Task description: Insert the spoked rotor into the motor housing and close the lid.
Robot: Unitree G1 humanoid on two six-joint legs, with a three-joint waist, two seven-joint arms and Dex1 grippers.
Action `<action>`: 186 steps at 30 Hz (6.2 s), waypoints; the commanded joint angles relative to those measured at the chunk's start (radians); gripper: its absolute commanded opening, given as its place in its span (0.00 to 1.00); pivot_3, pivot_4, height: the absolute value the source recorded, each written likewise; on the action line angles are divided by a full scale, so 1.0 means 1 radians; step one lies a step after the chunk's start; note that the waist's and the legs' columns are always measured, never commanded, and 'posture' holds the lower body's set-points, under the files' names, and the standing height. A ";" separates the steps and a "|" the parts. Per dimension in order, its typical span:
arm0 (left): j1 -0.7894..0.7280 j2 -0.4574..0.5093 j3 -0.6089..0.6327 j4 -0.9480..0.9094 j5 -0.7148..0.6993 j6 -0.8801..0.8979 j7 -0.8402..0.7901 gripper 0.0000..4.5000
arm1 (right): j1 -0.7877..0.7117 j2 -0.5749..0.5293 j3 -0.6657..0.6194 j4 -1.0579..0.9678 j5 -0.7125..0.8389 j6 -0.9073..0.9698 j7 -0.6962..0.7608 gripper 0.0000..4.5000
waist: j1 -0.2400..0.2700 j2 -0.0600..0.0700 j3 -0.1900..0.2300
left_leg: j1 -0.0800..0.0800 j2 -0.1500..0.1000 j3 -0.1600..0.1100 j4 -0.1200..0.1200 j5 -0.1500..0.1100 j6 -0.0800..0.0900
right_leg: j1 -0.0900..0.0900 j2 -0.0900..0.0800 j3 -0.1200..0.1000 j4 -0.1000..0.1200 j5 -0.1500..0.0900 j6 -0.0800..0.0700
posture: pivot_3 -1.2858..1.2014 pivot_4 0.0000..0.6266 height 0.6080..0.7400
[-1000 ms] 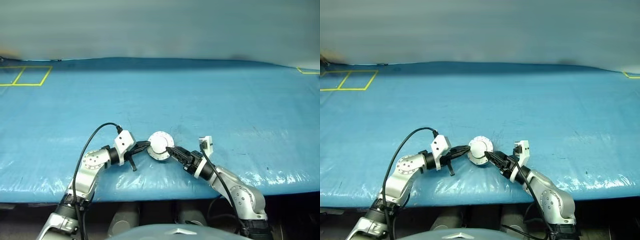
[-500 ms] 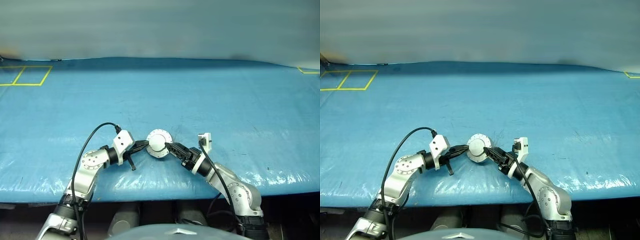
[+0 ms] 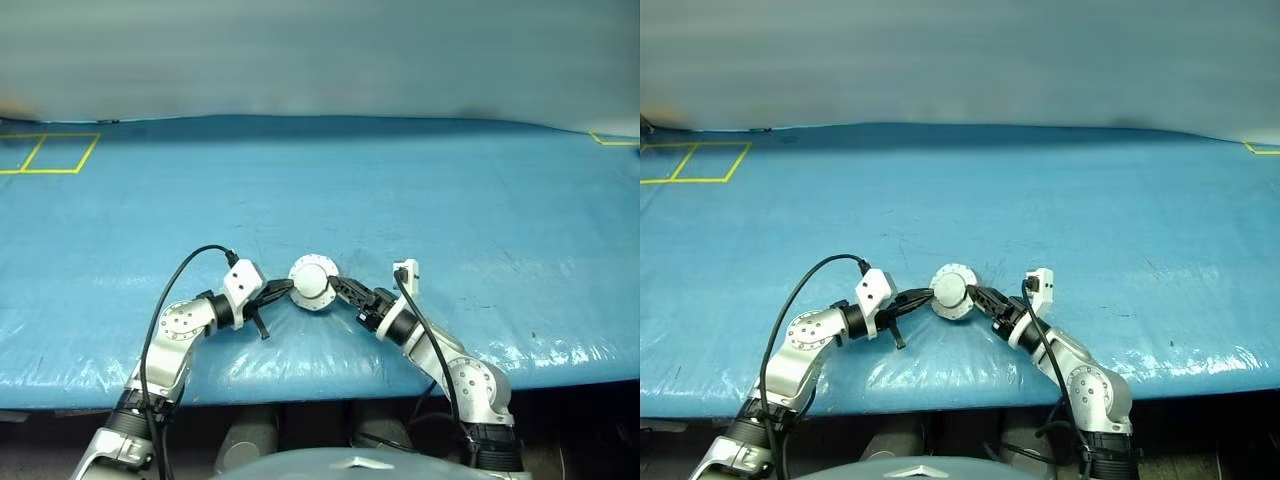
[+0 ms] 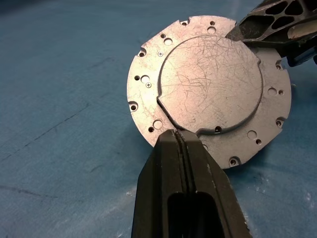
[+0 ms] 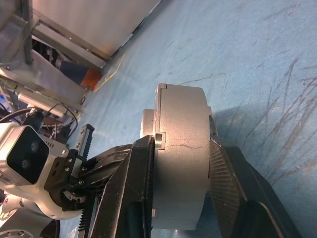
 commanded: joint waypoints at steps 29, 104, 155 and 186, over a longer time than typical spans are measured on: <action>0.227 -0.216 0.348 -0.335 -0.653 0.438 0.203 0.00 | -0.159 0.161 -0.100 0.062 0.367 0.088 -0.173 0.27 | -0.013 0.001 0.006 | -0.008 0.000 0.002 0.002 0.000 0.000 | -0.003 0.003 0.006 0.002 0.001 0.000 | 0.52 0.24 1.00; 0.147 -0.454 0.310 -0.261 -1.101 0.581 0.281 0.52 | -0.270 0.097 -0.006 -0.030 0.455 0.140 -0.237 0.79 | -0.021 -0.003 0.011 | -0.017 0.000 0.005 0.013 0.000 0.001 | -0.014 0.006 0.009 0.013 0.003 0.001 | 0.52 0.24 1.00; -0.167 -0.182 0.741 0.267 -0.639 0.268 0.642 0.99 | -0.156 0.000 0.222 -0.085 -0.203 -0.097 -0.220 1.00 | -0.036 -0.007 0.012 | -0.004 0.002 0.009 0.010 0.002 -0.003 | -0.008 0.011 0.010 0.016 0.007 -0.003 | 0.52 0.24 1.00; 0.346 -0.336 0.237 -0.297 -0.013 -0.037 0.740 0.99 | 0.179 -0.025 0.302 -0.158 -0.943 -0.510 -0.591 1.00 | 0.002 -0.010 0.012 | -0.014 0.003 0.009 0.012 0.003 -0.004 | -0.014 0.004 0.009 0.014 0.005 -0.002 | 0.52 0.24 1.00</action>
